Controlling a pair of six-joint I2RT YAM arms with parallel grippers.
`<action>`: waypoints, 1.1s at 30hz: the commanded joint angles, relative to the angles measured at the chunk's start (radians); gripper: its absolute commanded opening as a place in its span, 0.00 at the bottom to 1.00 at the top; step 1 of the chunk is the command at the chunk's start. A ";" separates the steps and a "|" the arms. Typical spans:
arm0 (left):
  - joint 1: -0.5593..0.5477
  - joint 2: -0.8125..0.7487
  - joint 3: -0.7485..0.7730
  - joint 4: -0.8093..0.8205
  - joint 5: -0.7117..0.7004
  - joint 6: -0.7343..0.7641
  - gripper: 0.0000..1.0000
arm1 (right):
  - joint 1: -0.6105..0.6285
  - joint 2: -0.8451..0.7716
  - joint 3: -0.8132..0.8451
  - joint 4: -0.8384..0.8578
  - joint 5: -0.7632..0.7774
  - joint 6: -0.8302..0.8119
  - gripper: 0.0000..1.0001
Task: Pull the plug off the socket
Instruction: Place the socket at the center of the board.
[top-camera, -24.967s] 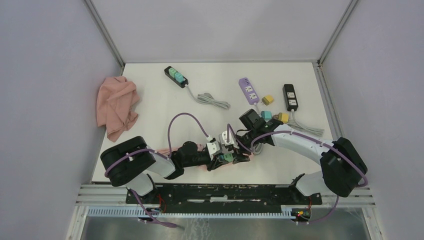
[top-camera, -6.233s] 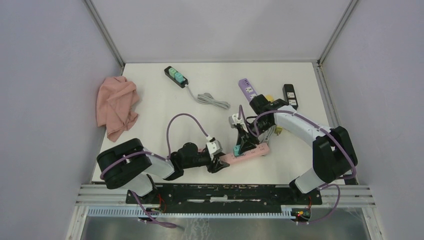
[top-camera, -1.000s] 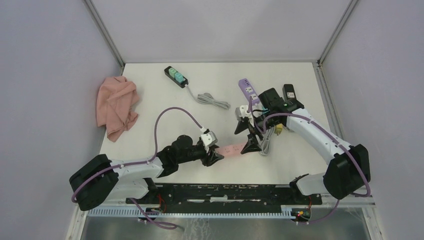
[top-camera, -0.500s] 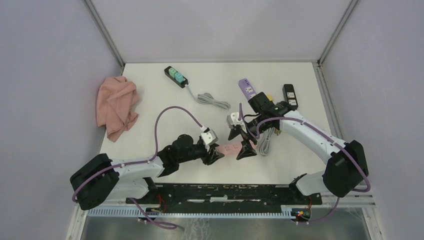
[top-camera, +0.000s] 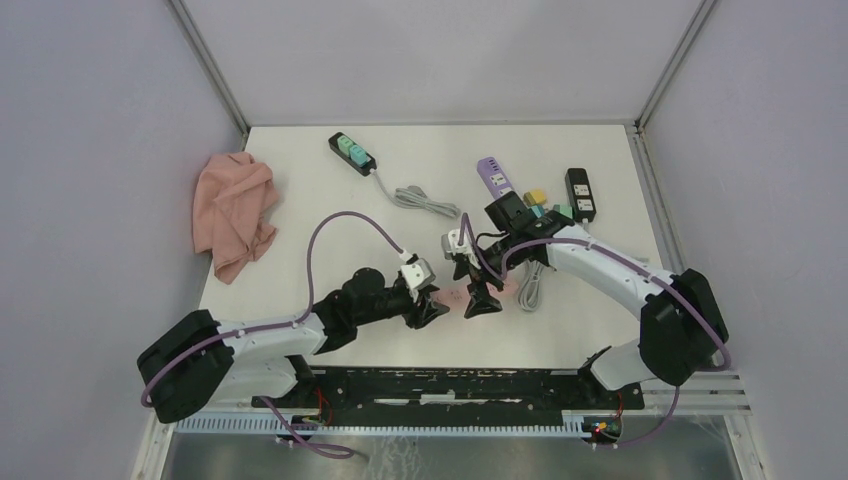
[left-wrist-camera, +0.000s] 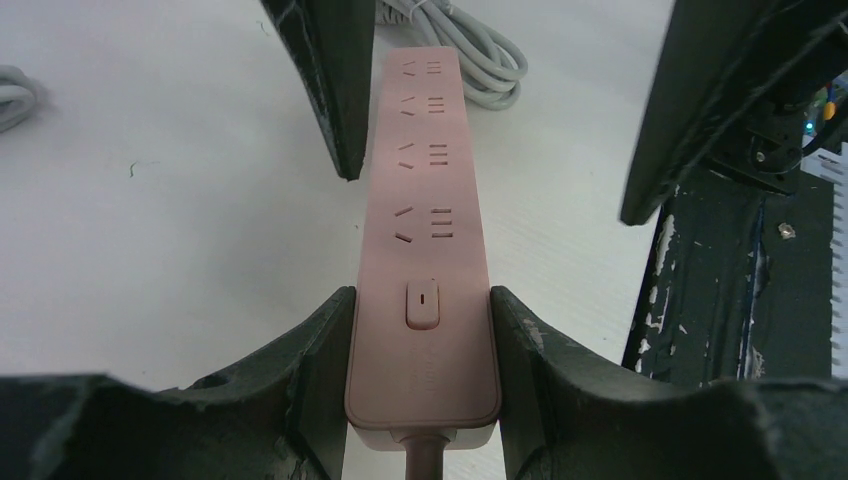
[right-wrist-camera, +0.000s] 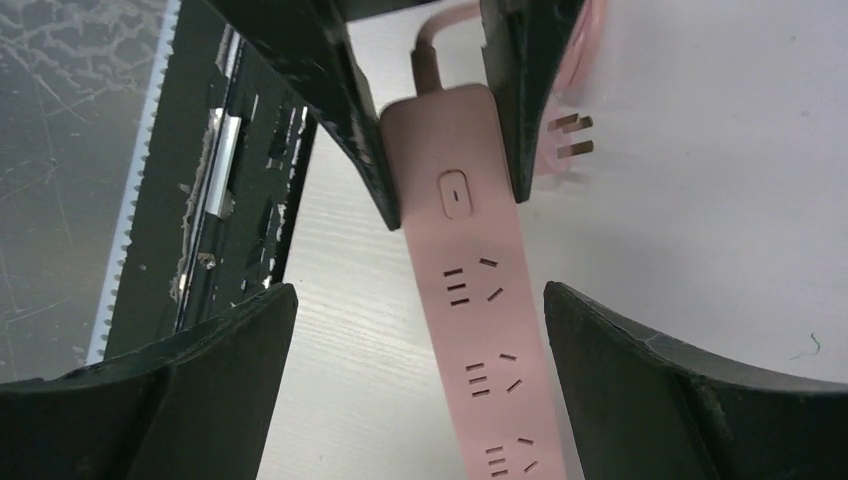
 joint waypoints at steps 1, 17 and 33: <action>0.002 -0.081 0.000 0.149 0.067 0.015 0.03 | 0.006 0.036 -0.017 0.068 0.038 0.009 1.00; 0.002 -0.159 -0.017 0.135 0.037 0.004 0.04 | 0.007 0.025 -0.011 0.026 -0.033 -0.093 0.24; 0.001 -0.344 0.013 -0.117 -0.226 -0.078 0.98 | -0.060 0.063 0.108 -0.042 0.014 0.039 0.00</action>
